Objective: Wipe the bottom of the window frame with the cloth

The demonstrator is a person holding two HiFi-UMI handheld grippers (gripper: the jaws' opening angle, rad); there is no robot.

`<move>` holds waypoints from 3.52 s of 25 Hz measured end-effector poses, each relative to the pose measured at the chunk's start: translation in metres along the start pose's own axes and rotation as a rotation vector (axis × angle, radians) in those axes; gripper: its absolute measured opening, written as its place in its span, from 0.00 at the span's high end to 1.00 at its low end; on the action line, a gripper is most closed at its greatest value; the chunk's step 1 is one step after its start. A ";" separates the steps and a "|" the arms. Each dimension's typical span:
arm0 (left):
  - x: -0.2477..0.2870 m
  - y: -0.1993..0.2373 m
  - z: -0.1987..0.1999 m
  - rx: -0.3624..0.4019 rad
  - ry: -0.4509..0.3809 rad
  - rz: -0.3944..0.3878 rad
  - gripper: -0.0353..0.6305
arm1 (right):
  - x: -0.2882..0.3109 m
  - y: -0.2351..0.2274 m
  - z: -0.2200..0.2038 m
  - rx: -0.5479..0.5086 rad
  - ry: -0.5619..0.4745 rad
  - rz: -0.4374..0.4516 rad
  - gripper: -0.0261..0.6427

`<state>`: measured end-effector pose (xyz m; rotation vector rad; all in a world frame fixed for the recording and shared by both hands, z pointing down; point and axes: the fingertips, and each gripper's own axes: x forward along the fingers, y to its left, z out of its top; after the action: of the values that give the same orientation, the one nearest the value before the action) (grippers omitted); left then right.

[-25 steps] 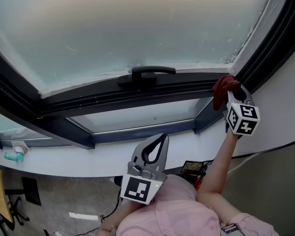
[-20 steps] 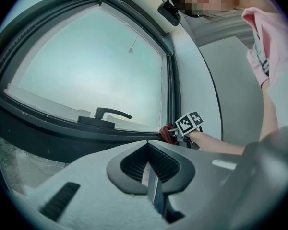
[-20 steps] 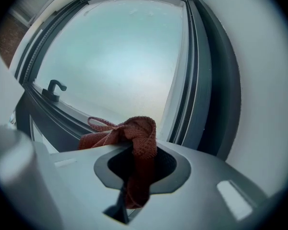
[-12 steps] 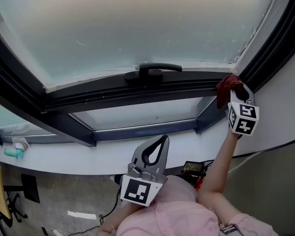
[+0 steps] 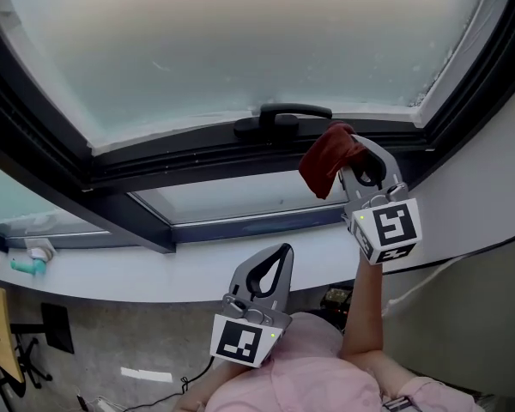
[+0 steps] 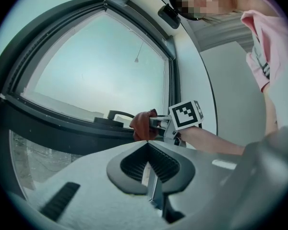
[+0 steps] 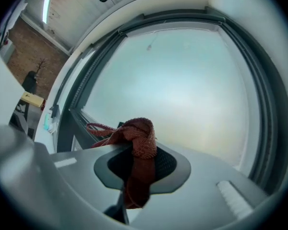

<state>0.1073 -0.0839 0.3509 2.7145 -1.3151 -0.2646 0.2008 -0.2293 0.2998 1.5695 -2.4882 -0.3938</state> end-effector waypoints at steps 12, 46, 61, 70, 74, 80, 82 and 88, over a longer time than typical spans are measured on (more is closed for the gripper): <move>-0.053 0.045 0.016 -0.039 0.028 -0.003 0.96 | 0.059 0.075 -0.017 -0.071 0.118 0.019 0.87; -0.071 0.070 0.019 -0.051 0.016 -0.027 0.96 | 0.061 0.075 -0.020 -0.105 0.171 -0.036 0.87; -0.081 0.078 0.022 -0.056 0.001 -0.007 0.96 | 0.058 0.067 -0.023 -0.094 0.186 -0.078 0.87; -0.084 0.081 0.024 -0.057 -0.004 -0.005 0.96 | 0.058 0.067 -0.023 -0.088 0.187 -0.089 0.87; -0.086 0.085 0.025 -0.060 -0.009 0.003 0.96 | 0.058 0.066 -0.026 -0.088 0.197 -0.094 0.87; -0.092 0.091 0.028 -0.072 -0.017 0.025 0.96 | 0.056 0.065 -0.025 -0.077 0.189 -0.067 0.87; -0.095 0.095 0.030 -0.075 -0.016 0.036 0.96 | 0.054 0.061 -0.028 -0.081 0.204 -0.076 0.87; -0.105 0.104 0.029 -0.074 -0.018 0.078 0.96 | 0.057 0.059 -0.026 -0.093 0.196 -0.070 0.87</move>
<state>-0.0425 -0.0666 0.3521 2.5994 -1.3840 -0.3234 0.1332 -0.2599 0.3432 1.5803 -2.2419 -0.3429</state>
